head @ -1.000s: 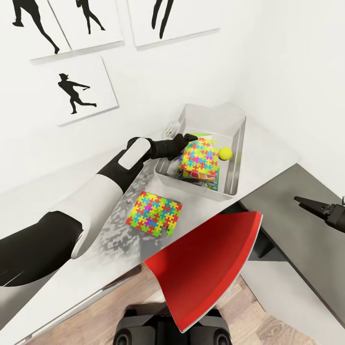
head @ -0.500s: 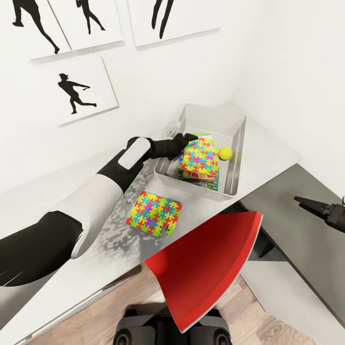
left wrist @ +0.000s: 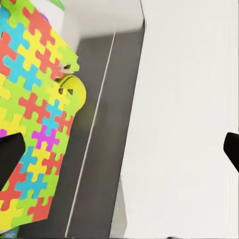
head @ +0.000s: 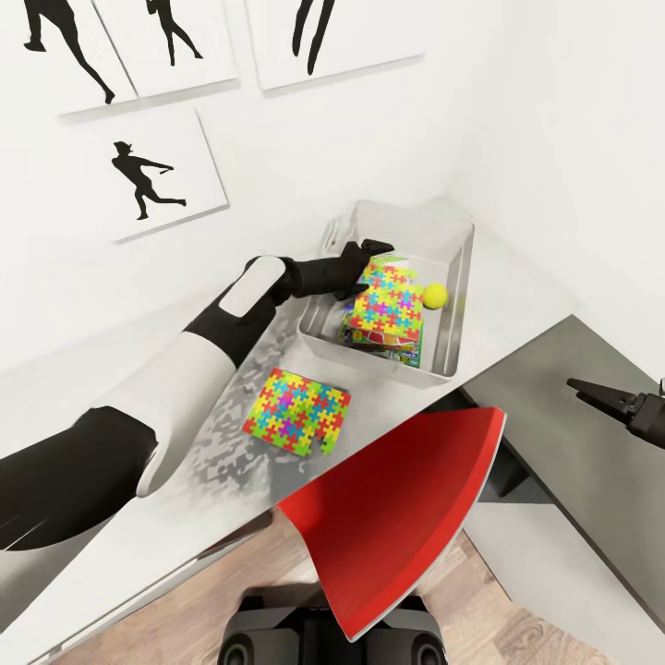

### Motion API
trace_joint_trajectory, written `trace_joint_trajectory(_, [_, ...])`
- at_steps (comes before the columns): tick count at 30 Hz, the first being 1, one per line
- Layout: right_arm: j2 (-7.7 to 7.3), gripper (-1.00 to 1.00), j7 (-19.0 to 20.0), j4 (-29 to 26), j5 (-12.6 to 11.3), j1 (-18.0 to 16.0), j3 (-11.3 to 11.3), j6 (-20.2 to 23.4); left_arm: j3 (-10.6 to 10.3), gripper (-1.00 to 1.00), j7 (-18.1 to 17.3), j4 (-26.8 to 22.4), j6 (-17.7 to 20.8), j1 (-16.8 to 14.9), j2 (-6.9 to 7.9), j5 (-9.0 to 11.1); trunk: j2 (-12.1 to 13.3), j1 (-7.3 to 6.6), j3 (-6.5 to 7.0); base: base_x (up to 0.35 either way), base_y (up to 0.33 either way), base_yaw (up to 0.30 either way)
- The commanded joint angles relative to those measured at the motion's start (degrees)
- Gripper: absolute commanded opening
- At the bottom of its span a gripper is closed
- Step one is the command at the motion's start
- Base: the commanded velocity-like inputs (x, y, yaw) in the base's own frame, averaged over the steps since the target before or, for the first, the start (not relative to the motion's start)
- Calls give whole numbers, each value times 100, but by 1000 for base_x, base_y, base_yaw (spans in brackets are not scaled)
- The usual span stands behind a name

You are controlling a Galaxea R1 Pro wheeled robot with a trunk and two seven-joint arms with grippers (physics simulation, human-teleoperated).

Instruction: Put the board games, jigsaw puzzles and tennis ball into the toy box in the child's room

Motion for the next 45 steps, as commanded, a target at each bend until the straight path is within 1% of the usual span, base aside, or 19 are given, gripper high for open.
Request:
trace_joint_trajectory(1, [0, 100, 40, 1, 33, -5, -6, 27, -9, 100, 49, -131, 22, 3, 9, 119, -9, 3, -7, 0, 0, 0])
trace_joint_trajectory(4, [3, 100, 38, 1, 35, -5, -8, 27, -15, 100, 61, -635, 49, 47, 32, 235, -9, 3, -7, 0, 0, 0])
trace_joint_trajectory(6, [3, 100, 37, 1, 40, -5, -11, 27, -19, 100, 107, -1032, 60, 133, 46, 273, -9, 3, -7, 0, 0, 0])
trace_joint_trajectory(7, [3, 100, 37, 1, 40, -5, -11, 27, -19, 100, 107, -1032, 60, 133, 46, 273, -9, 3, -7, 0, 0, 0])
trace_joint_trajectory(9, [4, 100, 36, 1, 46, -5, -17, 27, -20, 100, 231, -1457, 67, 280, 54, 296, -9, 3, -7, 0, 0, 0])
trace_joint_trajectory(10, [37, 100, 70, 34, 12, -39, 16, 27, 13, 100, 261, -1416, 33, 310, 87, 267, -9, 3, -8, 0, 0, 0])
trace_joint_trajectory(11, [70, 100, 102, 66, -14, -58, -18, 27, 17, 100, 293, -1383, 2, 342, 120, 228, -9, 3, -8, 0, 0, 0])
trace_joint_trajectory(13, [62, 100, 166, 130, -14, -30, -78, 27, 8, 100, 358, -1318, 2, 337, 185, 212, -9, 3, -8, 0, 0, 0])
trace_joint_trajectory(16, [62, 100, 195, 157, -14, -30, -78, 27, 8, 100, 443, -1221, 2, 337, 282, 212, -9, 3, -8, 0, 0, 0])
trace_joint_trajectory(17, [62, 100, 195, 157, -14, -30, -78, 27, 8, 100, 443, -1189, 2, 337, 292, 212, -9, 3, -8, 0, 0, 0])
trace_joint_trajectory(26, [62, 100, 195, 157, -14, -30, -78, 27, 8, 100, 443, -901, 2, 337, 292, 212, -9, 3, -8, 0, 0, 0])
trace_joint_trajectory(45, [62, 100, 195, 157, -14, -30, -78, 27, 8, 100, 443, -901, 2, 337, 292, 212, -9, 3, -8, 0, 0, 0])
